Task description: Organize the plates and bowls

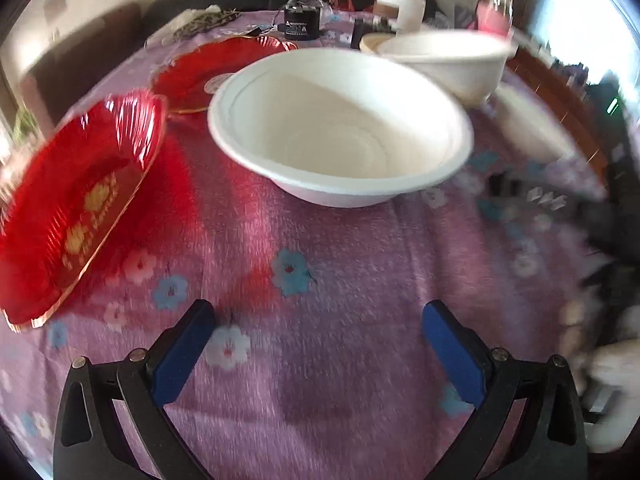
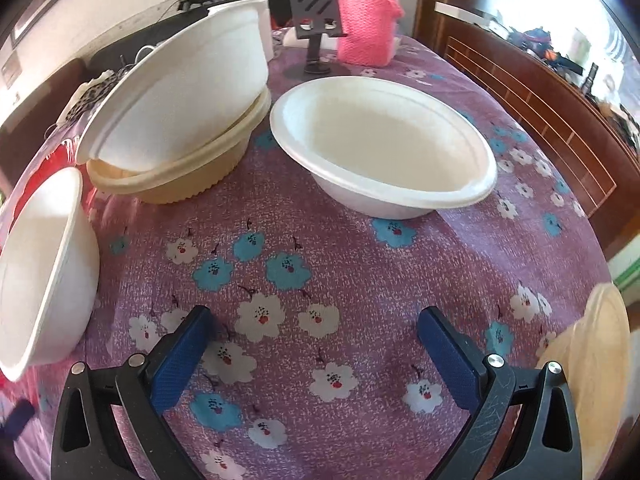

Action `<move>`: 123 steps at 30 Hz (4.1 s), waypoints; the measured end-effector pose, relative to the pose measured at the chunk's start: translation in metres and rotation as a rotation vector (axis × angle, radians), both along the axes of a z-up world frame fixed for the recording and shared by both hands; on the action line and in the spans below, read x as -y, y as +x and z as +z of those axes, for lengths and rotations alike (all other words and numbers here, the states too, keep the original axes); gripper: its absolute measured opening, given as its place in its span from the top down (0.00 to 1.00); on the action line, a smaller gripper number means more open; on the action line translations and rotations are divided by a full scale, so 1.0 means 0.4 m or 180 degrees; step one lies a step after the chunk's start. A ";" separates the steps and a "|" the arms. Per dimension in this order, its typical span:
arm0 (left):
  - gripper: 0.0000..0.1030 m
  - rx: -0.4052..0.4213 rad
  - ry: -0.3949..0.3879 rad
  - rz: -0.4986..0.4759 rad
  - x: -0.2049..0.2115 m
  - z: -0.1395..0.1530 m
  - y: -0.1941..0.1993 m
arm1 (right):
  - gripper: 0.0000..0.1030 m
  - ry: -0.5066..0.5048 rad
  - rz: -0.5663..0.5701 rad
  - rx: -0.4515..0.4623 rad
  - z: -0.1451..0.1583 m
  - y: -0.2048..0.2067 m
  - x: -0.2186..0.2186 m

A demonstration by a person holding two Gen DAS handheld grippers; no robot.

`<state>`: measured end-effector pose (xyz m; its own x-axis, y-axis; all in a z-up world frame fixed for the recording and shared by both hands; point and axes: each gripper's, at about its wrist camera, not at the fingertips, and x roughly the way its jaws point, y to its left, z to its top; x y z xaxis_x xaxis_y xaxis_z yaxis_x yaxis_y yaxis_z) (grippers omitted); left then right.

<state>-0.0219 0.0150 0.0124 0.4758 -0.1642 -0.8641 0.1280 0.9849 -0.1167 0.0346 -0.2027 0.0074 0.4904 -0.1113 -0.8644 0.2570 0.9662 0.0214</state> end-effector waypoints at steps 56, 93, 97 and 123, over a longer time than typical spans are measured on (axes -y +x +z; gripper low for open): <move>0.00 0.0954 0.0643 0.0394 -0.072 0.210 0.190 | 0.46 0.1059 0.0972 0.0617 0.045 0.048 -0.185; 0.00 0.0465 -0.0446 0.0205 -0.097 0.269 0.209 | 0.29 0.0837 -0.0019 0.1182 0.331 -0.053 0.174; 0.00 0.0402 -0.0636 -0.0085 -0.021 0.264 0.169 | 0.30 0.0161 -0.0051 0.0564 0.286 0.036 0.266; 0.14 -0.0219 -0.0640 -0.0512 0.334 0.120 0.212 | 0.88 0.0998 0.1045 -0.0444 0.088 0.123 0.346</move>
